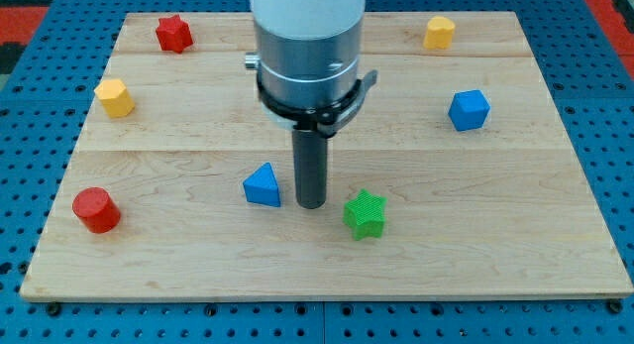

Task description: Push the blue triangle to the left parallel to the green star

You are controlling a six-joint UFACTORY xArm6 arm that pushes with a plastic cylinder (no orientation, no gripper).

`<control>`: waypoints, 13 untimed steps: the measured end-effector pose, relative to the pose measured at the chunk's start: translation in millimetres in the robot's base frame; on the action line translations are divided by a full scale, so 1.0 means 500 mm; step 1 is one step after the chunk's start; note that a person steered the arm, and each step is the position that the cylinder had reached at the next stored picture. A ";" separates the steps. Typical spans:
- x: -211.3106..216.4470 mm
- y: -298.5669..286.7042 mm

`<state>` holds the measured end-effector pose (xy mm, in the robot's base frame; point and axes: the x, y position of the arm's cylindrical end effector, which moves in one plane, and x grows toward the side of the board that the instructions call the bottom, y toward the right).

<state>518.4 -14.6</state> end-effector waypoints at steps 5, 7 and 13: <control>-0.172 -0.024; -0.125 -0.107; 0.008 -0.082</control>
<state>522.4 -55.4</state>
